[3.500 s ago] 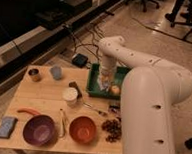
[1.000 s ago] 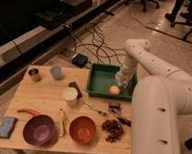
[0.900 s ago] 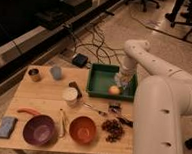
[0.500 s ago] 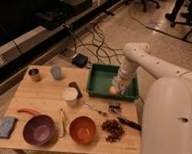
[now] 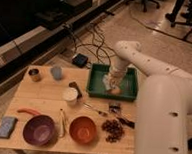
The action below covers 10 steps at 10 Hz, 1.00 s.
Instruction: Wipe tray with towel
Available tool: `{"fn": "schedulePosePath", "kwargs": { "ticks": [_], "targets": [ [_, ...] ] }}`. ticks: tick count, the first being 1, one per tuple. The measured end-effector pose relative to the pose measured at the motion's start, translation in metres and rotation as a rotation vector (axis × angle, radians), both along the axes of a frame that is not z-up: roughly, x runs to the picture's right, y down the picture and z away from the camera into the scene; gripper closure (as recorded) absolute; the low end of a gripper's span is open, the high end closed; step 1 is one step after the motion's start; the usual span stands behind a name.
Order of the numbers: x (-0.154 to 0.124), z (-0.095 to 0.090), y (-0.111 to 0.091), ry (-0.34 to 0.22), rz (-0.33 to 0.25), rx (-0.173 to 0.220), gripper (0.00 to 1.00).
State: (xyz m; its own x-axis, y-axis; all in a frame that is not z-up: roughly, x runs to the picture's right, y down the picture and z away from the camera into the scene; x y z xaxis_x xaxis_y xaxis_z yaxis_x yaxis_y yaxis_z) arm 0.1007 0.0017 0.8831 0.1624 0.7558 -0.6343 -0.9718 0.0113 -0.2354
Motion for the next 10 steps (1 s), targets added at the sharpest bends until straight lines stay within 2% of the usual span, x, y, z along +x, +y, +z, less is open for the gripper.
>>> {"fn": "schedulePosePath", "kwargs": {
  "ticks": [2,4,6,10],
  "targets": [
    [-0.016,0.020,-0.004,-0.034,-0.015,-0.013,1.00],
    [-0.024,0.030,-0.008,-0.056,-0.028,-0.018,1.00],
    [-0.029,0.046,-0.020,-0.074,-0.038,-0.020,1.00],
    [-0.018,0.068,-0.034,-0.054,-0.041,-0.028,1.00]
  ]
}}
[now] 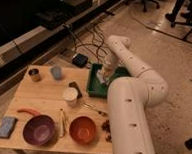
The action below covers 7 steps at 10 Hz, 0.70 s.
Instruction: Wipe tray with towel
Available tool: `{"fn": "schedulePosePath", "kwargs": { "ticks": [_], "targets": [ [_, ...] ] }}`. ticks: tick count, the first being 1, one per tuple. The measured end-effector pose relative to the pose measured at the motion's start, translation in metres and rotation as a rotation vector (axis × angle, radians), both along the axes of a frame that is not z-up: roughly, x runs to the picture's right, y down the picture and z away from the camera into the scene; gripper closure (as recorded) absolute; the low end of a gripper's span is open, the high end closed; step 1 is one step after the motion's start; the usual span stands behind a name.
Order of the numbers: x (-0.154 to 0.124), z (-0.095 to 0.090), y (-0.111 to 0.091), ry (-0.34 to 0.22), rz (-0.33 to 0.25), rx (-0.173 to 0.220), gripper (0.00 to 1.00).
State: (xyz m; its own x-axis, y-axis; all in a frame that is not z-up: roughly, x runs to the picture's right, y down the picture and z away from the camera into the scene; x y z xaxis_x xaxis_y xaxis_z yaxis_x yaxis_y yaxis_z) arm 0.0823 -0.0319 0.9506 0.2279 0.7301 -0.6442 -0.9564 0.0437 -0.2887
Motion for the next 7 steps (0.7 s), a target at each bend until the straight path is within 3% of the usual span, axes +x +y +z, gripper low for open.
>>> {"fn": "schedulePosePath", "kwargs": {
  "ticks": [4,7],
  "targets": [
    [0.049,-0.002,0.010,0.066,0.036,-0.011,1.00],
    [0.097,-0.015,0.016,0.126,0.078,0.001,1.00]
  ]
}}
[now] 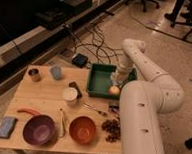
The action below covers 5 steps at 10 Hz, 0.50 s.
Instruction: Wipe tray with towel
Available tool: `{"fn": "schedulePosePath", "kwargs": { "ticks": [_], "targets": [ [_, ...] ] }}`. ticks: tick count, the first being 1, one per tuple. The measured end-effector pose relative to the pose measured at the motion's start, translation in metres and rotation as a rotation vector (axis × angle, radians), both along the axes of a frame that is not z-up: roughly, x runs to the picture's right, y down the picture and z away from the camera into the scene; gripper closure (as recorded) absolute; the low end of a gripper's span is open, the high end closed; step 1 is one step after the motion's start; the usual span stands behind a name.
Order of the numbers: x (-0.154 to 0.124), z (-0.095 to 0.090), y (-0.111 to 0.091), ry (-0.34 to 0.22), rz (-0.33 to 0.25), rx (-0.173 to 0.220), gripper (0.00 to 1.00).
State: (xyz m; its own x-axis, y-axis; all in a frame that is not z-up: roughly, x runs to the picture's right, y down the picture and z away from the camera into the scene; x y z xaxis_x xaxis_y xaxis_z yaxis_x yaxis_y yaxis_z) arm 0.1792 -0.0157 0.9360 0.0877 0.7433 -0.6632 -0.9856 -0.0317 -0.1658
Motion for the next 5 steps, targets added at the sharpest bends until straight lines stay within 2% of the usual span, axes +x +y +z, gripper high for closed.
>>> {"fn": "schedulePosePath", "kwargs": {
  "ticks": [3,5],
  "targets": [
    [0.029,-0.015,0.008,0.042,0.035,0.006,1.00],
    [0.033,-0.024,0.018,0.051,0.049,-0.005,1.00]
  ]
}}
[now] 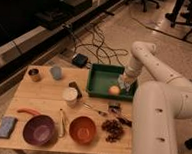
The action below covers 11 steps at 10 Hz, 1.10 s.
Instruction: Wipe tray with towel
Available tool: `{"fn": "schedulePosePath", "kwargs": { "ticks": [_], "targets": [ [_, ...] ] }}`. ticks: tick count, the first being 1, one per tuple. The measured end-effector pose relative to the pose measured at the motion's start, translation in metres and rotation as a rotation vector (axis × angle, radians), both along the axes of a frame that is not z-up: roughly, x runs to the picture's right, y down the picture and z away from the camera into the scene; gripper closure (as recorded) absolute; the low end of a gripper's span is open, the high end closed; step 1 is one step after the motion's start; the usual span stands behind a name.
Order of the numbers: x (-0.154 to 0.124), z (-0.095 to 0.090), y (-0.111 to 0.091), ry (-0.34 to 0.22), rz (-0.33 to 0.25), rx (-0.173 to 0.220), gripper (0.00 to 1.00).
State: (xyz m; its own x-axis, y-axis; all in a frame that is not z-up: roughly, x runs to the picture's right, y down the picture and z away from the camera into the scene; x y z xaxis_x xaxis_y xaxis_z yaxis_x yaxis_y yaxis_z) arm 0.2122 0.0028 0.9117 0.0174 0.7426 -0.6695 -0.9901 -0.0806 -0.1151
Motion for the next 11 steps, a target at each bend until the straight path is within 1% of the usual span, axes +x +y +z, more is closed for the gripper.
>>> {"fn": "schedulePosePath", "kwargs": {
  "ticks": [1,2,3,5,6,7,8,9,11],
  "targets": [
    [-0.009,-0.014,0.014,-0.009,0.014,-0.004,1.00],
    [-0.012,-0.026,0.018,-0.011,0.018,0.005,1.00],
    [-0.017,-0.044,0.021,-0.022,0.022,0.013,1.00],
    [-0.042,-0.075,0.019,-0.076,0.019,0.030,1.00],
    [-0.048,-0.083,0.017,-0.098,0.015,0.034,1.00],
    [-0.064,-0.084,0.011,-0.134,-0.002,0.026,1.00],
    [-0.081,-0.077,0.008,-0.165,-0.017,0.016,1.00],
    [-0.091,-0.067,0.004,-0.184,-0.026,0.012,1.00],
    [-0.101,-0.032,0.005,-0.207,-0.032,-0.016,1.00]
  ]
}}
